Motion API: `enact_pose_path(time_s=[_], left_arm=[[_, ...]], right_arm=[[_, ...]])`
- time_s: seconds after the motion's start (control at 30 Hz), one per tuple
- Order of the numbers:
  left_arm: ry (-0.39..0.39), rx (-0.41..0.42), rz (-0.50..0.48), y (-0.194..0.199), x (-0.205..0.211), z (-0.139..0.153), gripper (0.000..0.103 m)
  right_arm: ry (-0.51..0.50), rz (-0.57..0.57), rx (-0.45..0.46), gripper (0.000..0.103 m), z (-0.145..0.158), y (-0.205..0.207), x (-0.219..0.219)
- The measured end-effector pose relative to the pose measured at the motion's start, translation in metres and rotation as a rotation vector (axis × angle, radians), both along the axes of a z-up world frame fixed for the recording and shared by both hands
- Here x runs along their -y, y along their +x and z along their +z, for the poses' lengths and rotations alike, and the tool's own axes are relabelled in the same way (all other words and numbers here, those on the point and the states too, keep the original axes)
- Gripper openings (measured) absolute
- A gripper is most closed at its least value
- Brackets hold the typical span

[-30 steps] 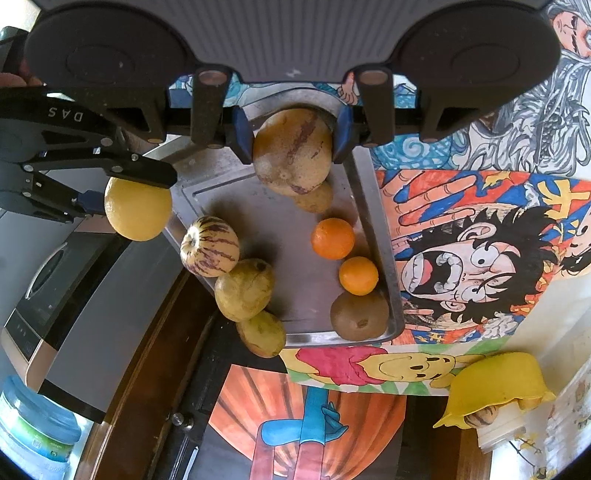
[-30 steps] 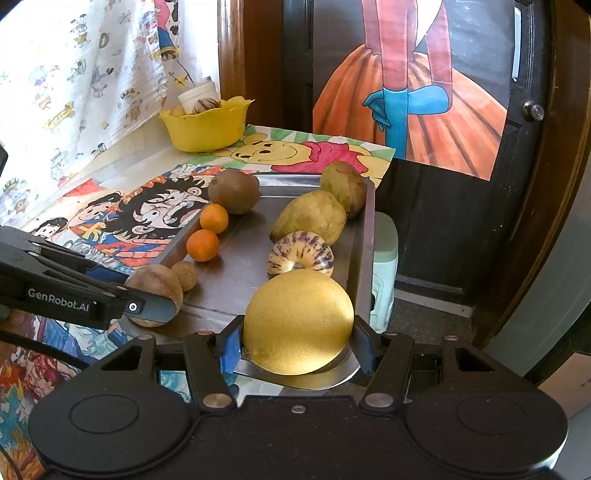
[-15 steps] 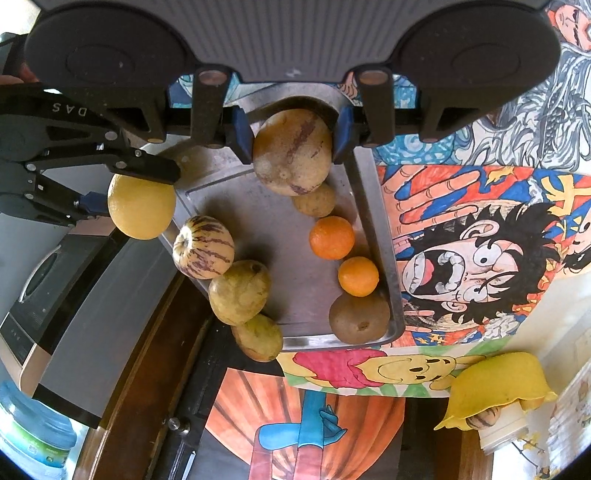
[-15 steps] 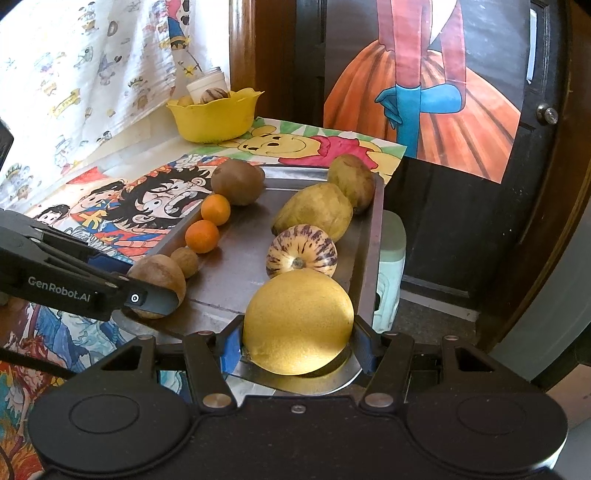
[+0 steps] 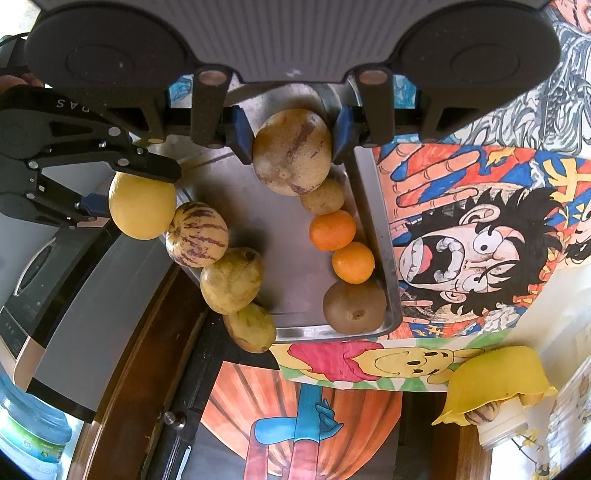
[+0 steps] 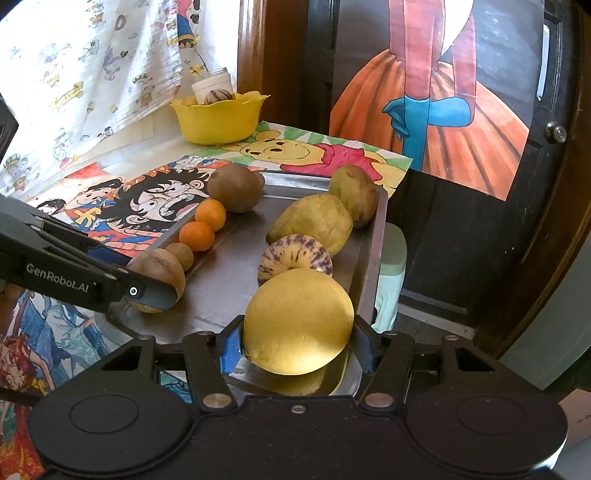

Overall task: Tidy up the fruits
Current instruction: 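Lower the brown fruit onto the tray with the left gripper while the right lowers the lemon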

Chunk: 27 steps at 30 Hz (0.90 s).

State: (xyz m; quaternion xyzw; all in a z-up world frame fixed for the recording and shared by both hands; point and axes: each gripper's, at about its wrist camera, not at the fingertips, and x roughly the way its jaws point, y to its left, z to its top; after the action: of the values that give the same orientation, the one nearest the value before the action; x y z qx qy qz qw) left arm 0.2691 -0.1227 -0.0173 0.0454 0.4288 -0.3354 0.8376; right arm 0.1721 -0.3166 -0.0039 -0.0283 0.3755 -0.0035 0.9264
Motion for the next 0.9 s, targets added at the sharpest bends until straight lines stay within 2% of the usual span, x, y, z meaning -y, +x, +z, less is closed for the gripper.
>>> enact_pose_path(time_s=[0.27,0.57,0.9], left_arm=[[-0.014,0.018,0.018,0.0,0.0,-0.002,0.049],[-0.043,0.085,0.045,-0.013,-0.003,-0.005,0.049],[-0.035,0.136,0.05,-0.022,-0.001,-0.006,0.05]], right_arm=[[-0.04,0.023,0.033,0.061,-0.006,0.0,-0.001],[-0.094,0.08,0.097,0.061,-0.016,-0.007,0.001],[-0.123,0.095,0.16,0.062,-0.025,-0.015,0.0]])
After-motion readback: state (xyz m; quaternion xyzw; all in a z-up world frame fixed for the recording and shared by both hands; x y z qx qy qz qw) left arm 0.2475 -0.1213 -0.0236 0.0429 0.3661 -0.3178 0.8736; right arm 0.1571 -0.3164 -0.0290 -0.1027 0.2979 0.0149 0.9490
